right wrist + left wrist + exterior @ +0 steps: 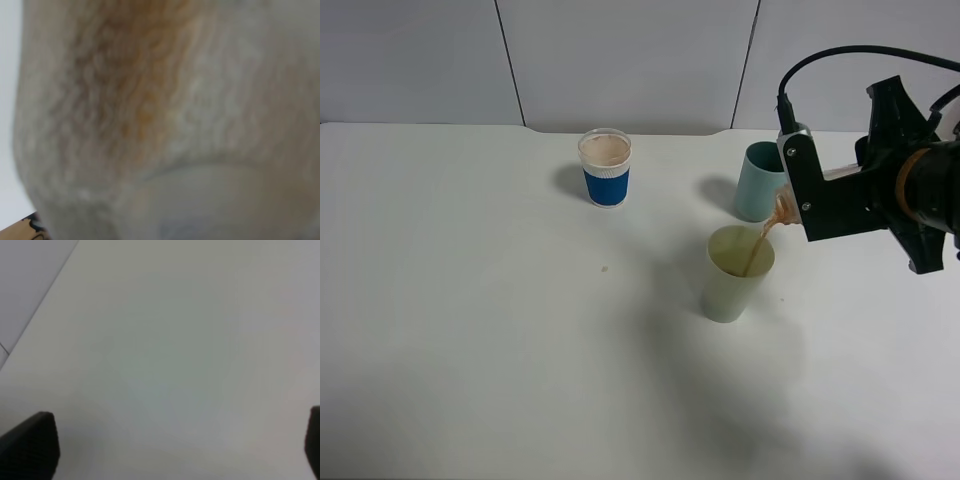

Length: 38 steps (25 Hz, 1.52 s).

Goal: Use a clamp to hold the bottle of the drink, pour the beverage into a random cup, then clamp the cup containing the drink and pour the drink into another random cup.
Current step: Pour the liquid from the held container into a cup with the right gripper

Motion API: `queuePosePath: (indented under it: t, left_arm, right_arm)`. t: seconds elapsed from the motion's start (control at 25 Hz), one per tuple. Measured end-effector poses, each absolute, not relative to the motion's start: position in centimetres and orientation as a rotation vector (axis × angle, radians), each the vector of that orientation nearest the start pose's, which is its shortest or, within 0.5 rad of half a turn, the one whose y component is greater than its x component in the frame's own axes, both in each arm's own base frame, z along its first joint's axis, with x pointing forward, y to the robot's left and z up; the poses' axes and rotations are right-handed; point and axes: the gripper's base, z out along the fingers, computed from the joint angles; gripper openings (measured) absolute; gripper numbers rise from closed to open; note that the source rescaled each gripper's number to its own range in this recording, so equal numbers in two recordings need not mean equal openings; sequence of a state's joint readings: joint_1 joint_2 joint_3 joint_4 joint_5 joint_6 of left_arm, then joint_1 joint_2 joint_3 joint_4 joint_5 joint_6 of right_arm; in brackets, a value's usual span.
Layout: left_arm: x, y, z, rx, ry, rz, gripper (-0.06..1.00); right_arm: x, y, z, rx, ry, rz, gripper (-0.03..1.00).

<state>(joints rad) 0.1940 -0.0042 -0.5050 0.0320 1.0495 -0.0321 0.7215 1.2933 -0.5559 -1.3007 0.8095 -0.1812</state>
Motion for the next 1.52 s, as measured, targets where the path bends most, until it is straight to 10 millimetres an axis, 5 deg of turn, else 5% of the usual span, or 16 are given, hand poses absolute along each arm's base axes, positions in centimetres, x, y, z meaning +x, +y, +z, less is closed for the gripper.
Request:
queuePosePath:
  t: [0.92,1.52]
  left_arm:
    - [-0.6,0.1,28.0,-0.230,2.013,0.141,1.00]
    - [-0.6,0.1,28.0,-0.230,2.013,0.141,1.00]
  right_arm:
    - [20.4,9.7,22.4,-2.001,1.463,-1.260,0.00]
    - [19.5,11.6,22.4,-2.047,1.341,-1.204,0.00]
